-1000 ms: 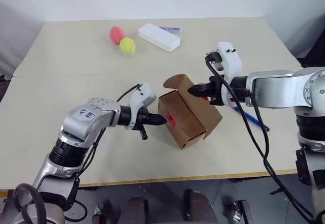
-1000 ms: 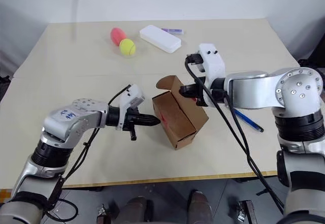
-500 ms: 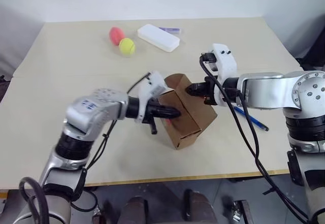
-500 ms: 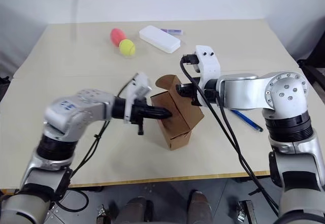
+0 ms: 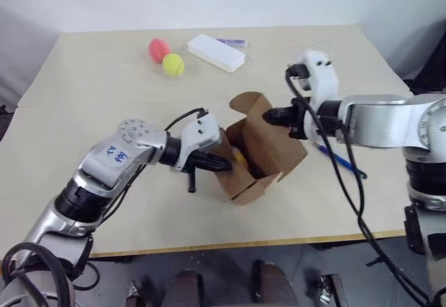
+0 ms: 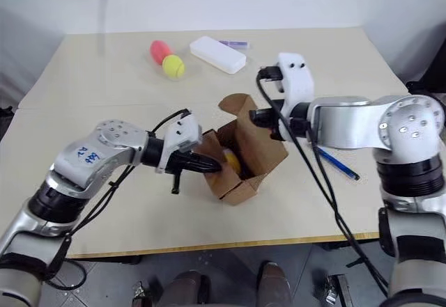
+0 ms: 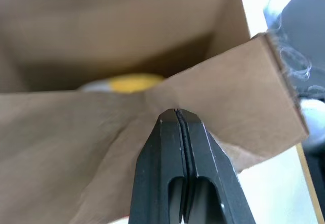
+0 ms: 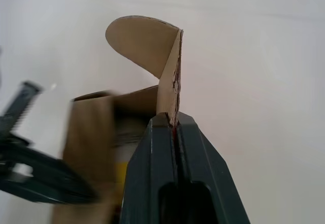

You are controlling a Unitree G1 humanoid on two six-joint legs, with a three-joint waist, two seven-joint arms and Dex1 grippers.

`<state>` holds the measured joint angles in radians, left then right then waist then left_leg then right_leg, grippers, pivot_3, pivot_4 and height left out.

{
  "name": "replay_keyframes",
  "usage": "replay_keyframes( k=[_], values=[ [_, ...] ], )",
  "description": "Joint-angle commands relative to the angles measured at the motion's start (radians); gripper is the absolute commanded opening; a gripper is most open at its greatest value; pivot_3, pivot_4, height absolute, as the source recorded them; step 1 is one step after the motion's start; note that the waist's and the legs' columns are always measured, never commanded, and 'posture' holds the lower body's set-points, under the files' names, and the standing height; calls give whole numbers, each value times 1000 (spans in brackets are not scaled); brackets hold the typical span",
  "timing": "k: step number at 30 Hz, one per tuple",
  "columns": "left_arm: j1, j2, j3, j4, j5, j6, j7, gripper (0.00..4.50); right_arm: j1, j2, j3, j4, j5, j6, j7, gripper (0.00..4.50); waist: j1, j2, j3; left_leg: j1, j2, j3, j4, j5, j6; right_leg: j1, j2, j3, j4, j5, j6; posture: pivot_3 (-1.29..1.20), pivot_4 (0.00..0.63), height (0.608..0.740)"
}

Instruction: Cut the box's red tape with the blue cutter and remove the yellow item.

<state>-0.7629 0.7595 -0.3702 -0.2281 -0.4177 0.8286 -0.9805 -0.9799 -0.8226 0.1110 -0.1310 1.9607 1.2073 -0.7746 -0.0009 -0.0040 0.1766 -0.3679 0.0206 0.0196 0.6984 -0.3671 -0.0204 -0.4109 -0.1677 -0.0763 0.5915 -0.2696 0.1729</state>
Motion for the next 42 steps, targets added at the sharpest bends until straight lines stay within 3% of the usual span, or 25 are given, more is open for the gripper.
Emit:
replay_keyframes(
  k=[1, 5, 10, 16, 21, 25, 26, 27, 31, 33, 34, 36, 39, 42],
  values=[
    [64, 30, -62, 12, 72, 36, 4, 0, -5, -29, 17, 3, 12, 31, 21, 24, 2, 0, 0, 0, 0, 0, 0, 0, 0, 0, 0, 0, 0, 0, 0, 0, 150, 740],
    [93, 10, -41, -10, 75, 54, 36, 0, 65, -84, 68, 40, 12, 63, 10, 24, 28, 0, 0, -1, 0, 0, 1, 0, 1, 1, 0, 0, -2, 0, 0, 0, 150, 740],
    [110, -51, -22, 24, 116, 44, 82, 0, 168, -42, 113, 42, 12, 19, -18, 24, 29, -2, 2, -6, -1, 0, 1, -1, 2, -3, 0, -1, -3, 0, 0, 0, 150, 740],
    [86, -111, 29, 78, 116, 89, 113, 0, 173, -29, 109, -35, -259, 41, 140, 24, 27, -2, 3, -6, -1, 1, 0, -1, 2, -3, 0, -2, -4, 0, 0, 0, 150, 740],
    [28, -126, 58, 150, 104, 183, 110, 1155, 198, -39, 45, -42, -391, 35, 284, 1293, 25, -2, 3, -6, -1, 1, 1, -1, 2, -3, 0, -1, -4, 1, 1, 0, 150, 740],
    [-12, -80, 83, 195, 113, 189, 90, 2351, 229, -84, -32, -102, -541, -10, 505, 2670, 24, -2, 3, -6, -1, 1, -1, -1, 2, -4, 0, -2, -4, 1, 1, 0, 150, 740],
    [-17, -68, 84, 207, 117, 182, 82, 2470, 234, -91, -40, -110, -573, -14, 545, 2735, 24, -2, 3, -6, -1, 1, -1, -1, 2, -4, 0, -2, -4, 1, 1, 0, 150, 740],
    [-31, -44, 83, 233, 130, 158, 67, 2875, 251, -117, -53, -123, -625, -39, 615, 3113, 23, -2, 3, -6, -1, 2, -2, -1, 2, -5, 0, -2, -4, 1, 1, 0, 150, 740],
    [-99, 14, 77, 341, 178, 52, 18, 3625, 312, -188, -108, -141, -783, -121, 839, 3394, 25, -3, 3, -6, -1, 3, -2, -1, 2, -5, 0, -2, -4, 1, 1, 0, 150, 740],
    [-144, 13, 80, 390, 195, 2, 1, 3803, 345, -217, -129, -143, -868, -182, 943, 3394, 28, -3, 3, -6, -1, 3, -2, -1, 2, -5, 0, -2, -5, 1, 1, 0, 150, 740],
    [-159, 9, 83, 404, 199, -11, -6, 4179, 355, -222, -138, -142, -897, -196, 977, 3579, 30, -3, 3, -6, -1, 3, -1, -1, 2, -5, 0, -2, -5, 1, 1, 0, 150, 740],
    [-193, -17, 98, 406, 184, -20, -18, 4458, 382, -240, -166, -141, -955, -242, 1052, 3825, 31, -3, 3, -6, -1, 3, -1, -1, 2, -4, 0, -2, -5, 1, 2, 0, 150, 740],
    [-222, -57, 114, 371, 155, -14, -42, 4500, 422, -255, -220, -154, -1027, -315, 1158, 4213, 27, -4, 3, -7, -1, 3, -1, -1, 3, -5, 0, -2, -5, 1, 2, 0, 150, 740],
    [-214, -121, 102, 227, 89, 3, -88, 4500, 542, -297, -365, -275, -1025, -395, 1345, 4436, 32, -3, 4, -7, -1, 3, -2, -1, 3, -5, 0, -2, -5, 2, 3, 0, 150, 740]
  ],
)
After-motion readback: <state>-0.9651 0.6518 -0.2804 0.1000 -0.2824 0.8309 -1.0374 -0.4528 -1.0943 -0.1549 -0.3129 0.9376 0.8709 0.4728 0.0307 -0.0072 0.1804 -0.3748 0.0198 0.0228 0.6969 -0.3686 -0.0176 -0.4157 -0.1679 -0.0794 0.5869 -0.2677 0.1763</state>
